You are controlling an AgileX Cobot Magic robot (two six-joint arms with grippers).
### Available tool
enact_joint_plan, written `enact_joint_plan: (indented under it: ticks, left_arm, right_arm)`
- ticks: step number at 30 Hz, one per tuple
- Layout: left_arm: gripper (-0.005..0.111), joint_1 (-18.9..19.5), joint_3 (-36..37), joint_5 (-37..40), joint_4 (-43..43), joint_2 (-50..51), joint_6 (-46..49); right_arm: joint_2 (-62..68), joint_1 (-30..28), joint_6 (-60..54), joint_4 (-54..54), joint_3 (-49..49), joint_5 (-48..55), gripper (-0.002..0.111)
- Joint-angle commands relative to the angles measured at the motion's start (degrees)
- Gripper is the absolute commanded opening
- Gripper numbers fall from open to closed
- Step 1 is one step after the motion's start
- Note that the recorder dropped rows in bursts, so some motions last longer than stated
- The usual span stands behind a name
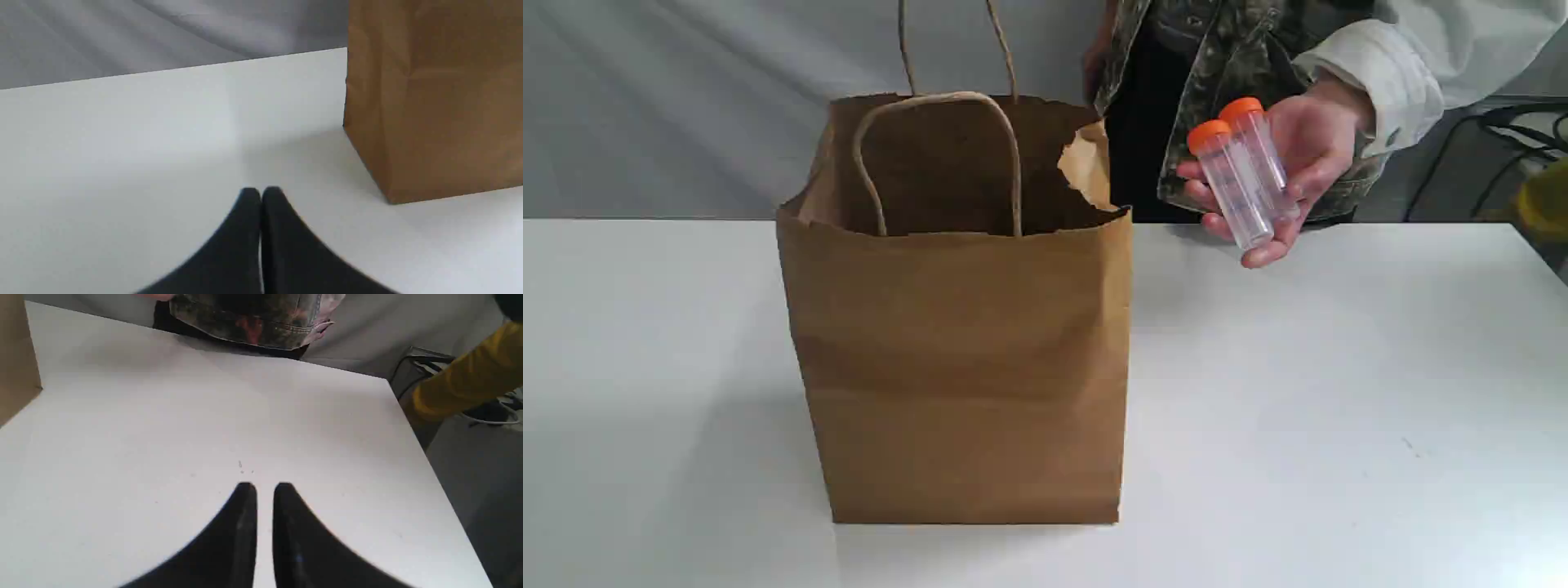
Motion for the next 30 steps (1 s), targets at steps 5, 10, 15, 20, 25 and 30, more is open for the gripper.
enact_joint_plan:
  ticks: [5, 10, 15, 20, 25, 30]
  left_arm:
    - [0.0, -0.4, 0.3, -0.8, 2.6, -0.2, 0.3]
    - [0.0, -0.4, 0.3, -5.8, 2.6, -0.2, 0.3]
    - [0.0, -0.4, 0.3, -16.6, 0.1, -0.2, -0.3]
    - [0.0, -0.4, 0.3, -31.6, -3.2, -0.2, -0.3]
    - [0.0, -0.4, 0.3, -47.8, -4.3, -0.2, -4.6]
    - [0.0, -0.4, 0.3, -50.3, -5.0, -0.2, -23.6]
  right_arm:
    - [-0.4, -0.3, -0.4, 11.9, 0.1, -10.4, 0.008]
    - [-0.4, -0.3, 1.8, 25.1, 0.1, -18.6, 0.008]
    - [-0.4, -0.3, 9.2, 45.9, 0.1, -24.7, 0.008]
    - [-0.4, -0.3, 9.2, 52.3, 0.1, -29.0, 0.008]
    - [-0.4, -0.3, 8.7, 52.3, 0.1, -30.8, 0.008]
    - [-0.4, -0.3, 8.6, 46.1, 0.1, -31.1, 0.008]
